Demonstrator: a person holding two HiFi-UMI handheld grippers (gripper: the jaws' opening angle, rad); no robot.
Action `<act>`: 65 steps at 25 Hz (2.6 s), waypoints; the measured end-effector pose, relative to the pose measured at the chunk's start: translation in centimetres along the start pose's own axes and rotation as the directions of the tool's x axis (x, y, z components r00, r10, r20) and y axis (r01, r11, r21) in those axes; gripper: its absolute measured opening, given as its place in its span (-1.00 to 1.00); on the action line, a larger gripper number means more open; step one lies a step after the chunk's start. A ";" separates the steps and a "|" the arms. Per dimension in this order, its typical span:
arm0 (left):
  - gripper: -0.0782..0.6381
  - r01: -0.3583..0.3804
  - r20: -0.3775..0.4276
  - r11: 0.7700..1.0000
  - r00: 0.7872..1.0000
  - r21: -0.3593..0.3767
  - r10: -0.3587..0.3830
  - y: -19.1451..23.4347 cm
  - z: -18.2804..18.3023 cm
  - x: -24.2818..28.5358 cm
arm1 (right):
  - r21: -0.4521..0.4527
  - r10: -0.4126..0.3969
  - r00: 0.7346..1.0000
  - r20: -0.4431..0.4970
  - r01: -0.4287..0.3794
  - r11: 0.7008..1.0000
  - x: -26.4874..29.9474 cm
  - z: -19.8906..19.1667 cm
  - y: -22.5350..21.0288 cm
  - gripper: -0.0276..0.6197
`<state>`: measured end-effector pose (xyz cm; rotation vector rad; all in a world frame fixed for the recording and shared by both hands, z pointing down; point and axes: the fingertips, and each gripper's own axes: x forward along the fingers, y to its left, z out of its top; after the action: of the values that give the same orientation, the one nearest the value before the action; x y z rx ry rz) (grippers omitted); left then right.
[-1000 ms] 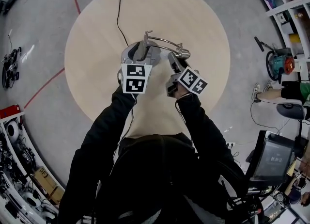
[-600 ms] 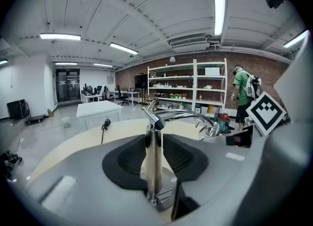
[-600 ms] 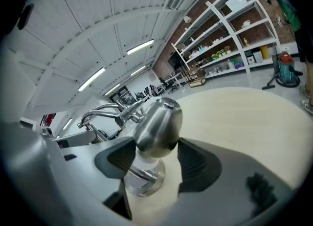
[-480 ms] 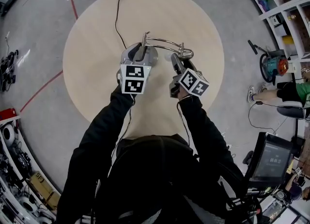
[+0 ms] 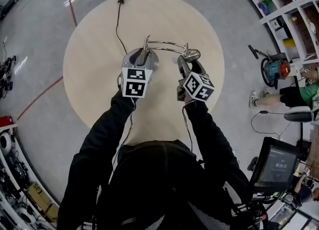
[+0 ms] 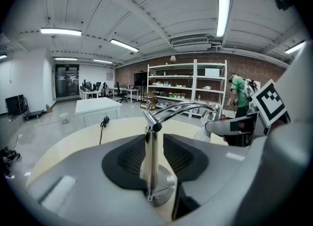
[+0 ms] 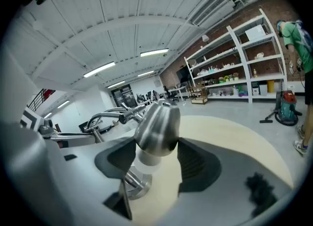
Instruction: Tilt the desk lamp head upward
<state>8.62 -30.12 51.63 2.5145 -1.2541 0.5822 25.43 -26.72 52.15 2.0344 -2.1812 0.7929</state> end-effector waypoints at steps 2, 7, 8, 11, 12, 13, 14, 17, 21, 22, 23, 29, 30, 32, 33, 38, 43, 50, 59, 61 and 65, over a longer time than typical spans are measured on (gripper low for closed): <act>-0.45 0.006 0.000 1.000 1.000 -0.008 -0.006 -0.2 0.2 0.1 | -0.024 -0.009 1.000 0.004 0.009 1.000 -0.3 0.6 -0.1 -0.05; -0.45 0.007 0.004 1.000 1.000 -0.015 -0.007 0.8 0.2 1.7 | -0.104 -0.047 0.999 0.001 0.046 0.993 0.5 2.2 0.0 -0.05; -0.45 0.004 0.006 1.000 1.000 -0.015 -0.004 1.2 0.1 2.2 | -0.124 -0.053 0.999 0.003 0.053 0.991 0.8 2.6 0.0 -0.05; -0.45 0.009 0.013 1.000 1.000 -0.018 -0.009 1.9 0.2 2.9 | -0.195 -0.068 0.998 0.015 0.070 0.978 0.9 4.1 0.5 -0.05; -0.46 0.012 0.013 1.000 1.000 -0.015 -0.012 1.8 0.1 3.0 | -0.218 -0.072 0.997 0.019 0.075 0.973 0.7 4.5 0.6 -0.05; -0.47 0.014 0.014 1.000 1.000 -0.010 -0.014 1.6 0.0 2.9 | -0.238 -0.076 0.997 0.022 0.079 0.968 0.4 4.9 0.8 -0.05; -0.47 0.015 0.017 1.000 1.000 -0.004 -0.014 1.4 -0.1 2.9 | -0.255 -0.080 0.997 0.024 0.083 0.963 0.1 5.2 0.8 -0.05; -0.50 0.012 0.040 1.000 0.999 -0.004 -0.012 1.5 -0.1 3.2 | -0.293 -0.091 0.996 0.022 0.094 0.952 0.0 6.1 1.2 -0.05; -0.50 0.036 0.071 0.998 0.997 -0.043 -0.033 1.3 0.2 1.6 | -0.348 -0.096 0.995 0.026 0.099 0.932 -1.4 7.2 2.6 -0.05; -0.50 0.046 0.080 0.998 0.996 -0.051 -0.042 1.2 0.2 1.3 | -0.362 -0.098 0.995 0.028 0.102 0.926 -1.7 7.3 2.8 -0.05; -0.49 0.053 0.090 0.997 0.995 -0.058 -0.048 1.0 0.1 1.1 | -0.377 -0.101 0.994 0.031 0.105 0.920 -2.0 7.4 3.0 -0.05; -0.49 0.072 0.136 0.991 0.989 -0.108 -0.057 0.1 -0.3 -0.6 | -0.443 -0.117 0.992 0.052 0.128 0.887 -4.5 8.4 4.5 -0.05; -0.49 0.076 0.139 0.990 0.989 -0.119 -0.059 0.2 -0.4 -0.6 | -0.455 -0.120 0.991 0.054 0.132 0.881 -4.4 8.7 4.8 -0.05; -0.49 0.084 0.140 0.986 0.988 -0.146 -0.063 0.3 -0.7 -0.4 | -0.483 -0.125 0.990 0.058 0.137 0.865 -4.3 9.2 5.3 -0.05; -0.49 0.088 0.146 0.984 0.987 -0.157 -0.065 0.3 -0.8 -0.3 | -0.497 -0.128 0.990 0.059 0.140 0.856 -4.3 9.4 5.4 -0.05; -0.48 0.123 0.204 0.974 0.975 -0.190 -0.083 0.1 -0.1 -0.2 | -0.550 -0.144 0.987 0.066 0.156 0.820 -4.5 10.6 5.9 -0.05; -0.48 0.150 0.237 0.964 0.967 -0.219 -0.096 0.3 0.5 0.1 | -0.600 -0.155 0.984 0.085 0.175 0.781 -4.3 11.8 6.7 -0.05; -0.47 0.184 0.278 0.942 0.955 -0.280 -0.104 0.5 0.5 0.8 | -0.674 -0.161 0.981 0.104 0.189 0.714 -4.0 13.1 7.9 -0.06; -0.46 0.232 0.305 0.916 0.943 -0.326 -0.130 0.2 0.5 0.9 | -0.729 -0.178 0.976 0.125 0.211 0.651 -4.0 14.2 9.1 -0.06; -0.46 0.242 0.312 0.911 0.941 -0.334 -0.136 0.2 0.4 1.2 | -0.747 -0.176 0.976 0.129 0.212 0.630 -3.8 14.5 9.5 -0.06; -0.45 0.264 0.329 0.896 0.933 -0.356 -0.145 -0.1 0.4 1.2 | -0.782 -0.175 0.977 0.121 0.202 0.589 -3.8 14.9 10.2 -0.05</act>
<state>9.41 -31.08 51.85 2.3921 -1.0418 -0.1008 20.74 -29.16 34.47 1.7088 -1.7603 -0.2501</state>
